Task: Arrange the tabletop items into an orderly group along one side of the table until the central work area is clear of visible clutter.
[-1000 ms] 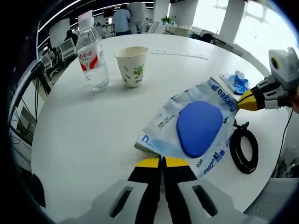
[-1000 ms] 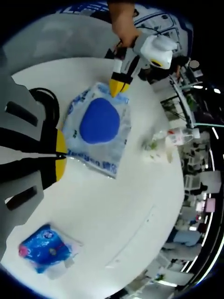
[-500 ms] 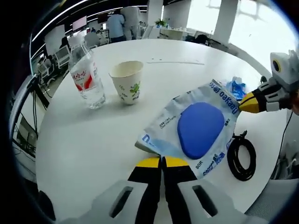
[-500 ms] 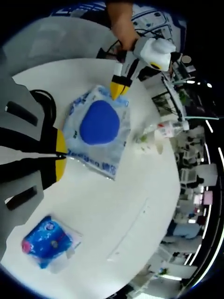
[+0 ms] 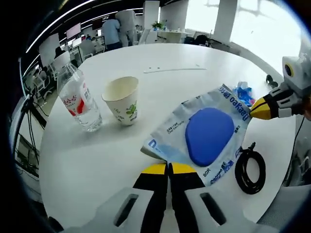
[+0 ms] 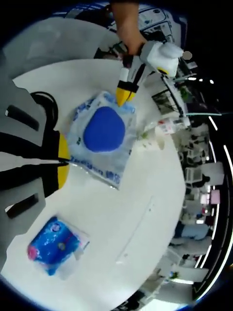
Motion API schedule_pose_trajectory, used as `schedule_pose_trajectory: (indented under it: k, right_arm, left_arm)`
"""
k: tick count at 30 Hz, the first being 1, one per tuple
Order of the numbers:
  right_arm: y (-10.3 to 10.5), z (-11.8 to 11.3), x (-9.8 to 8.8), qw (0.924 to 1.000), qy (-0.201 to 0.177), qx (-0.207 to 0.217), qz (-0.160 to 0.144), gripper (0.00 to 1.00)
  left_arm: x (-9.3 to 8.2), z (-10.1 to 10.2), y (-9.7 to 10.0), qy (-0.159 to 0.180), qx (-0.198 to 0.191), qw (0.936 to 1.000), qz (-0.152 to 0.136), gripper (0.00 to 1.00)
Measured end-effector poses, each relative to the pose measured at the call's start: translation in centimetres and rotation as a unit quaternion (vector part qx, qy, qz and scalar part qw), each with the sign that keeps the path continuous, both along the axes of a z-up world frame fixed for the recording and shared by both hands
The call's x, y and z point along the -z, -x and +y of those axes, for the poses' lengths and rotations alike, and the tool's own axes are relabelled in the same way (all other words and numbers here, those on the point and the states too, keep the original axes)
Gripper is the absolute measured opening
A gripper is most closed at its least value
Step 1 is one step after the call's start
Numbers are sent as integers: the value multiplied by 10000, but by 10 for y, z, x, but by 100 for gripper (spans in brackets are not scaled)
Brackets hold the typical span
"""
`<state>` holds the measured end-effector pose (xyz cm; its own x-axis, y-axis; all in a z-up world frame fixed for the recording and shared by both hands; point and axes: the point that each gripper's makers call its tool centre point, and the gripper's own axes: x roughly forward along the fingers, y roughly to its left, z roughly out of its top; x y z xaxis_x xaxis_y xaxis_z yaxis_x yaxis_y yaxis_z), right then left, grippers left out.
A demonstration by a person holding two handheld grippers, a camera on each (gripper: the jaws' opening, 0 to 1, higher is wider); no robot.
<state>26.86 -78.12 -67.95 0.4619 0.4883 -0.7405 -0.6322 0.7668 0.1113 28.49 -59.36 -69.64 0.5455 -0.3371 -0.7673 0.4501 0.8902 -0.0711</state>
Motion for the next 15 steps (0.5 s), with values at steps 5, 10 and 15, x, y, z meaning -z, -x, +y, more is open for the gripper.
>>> schedule_pose_trajectory:
  k: [5,10,15]
  right_arm:
    - [-6,-4,-3,9999,-30,113,-53,0]
    - [-9,-9,-5,9997,-62,223,-80,0]
    - [-13,-17,-4,9993,-64,347,-101,0]
  left_arm:
    - [-4,-5,-10,-53,150,9999,-64,0]
    - [-5,-11,-19,-83,271,9996,-97,0]
    - [-6,-20,-27,-110,399,9990,-152,0]
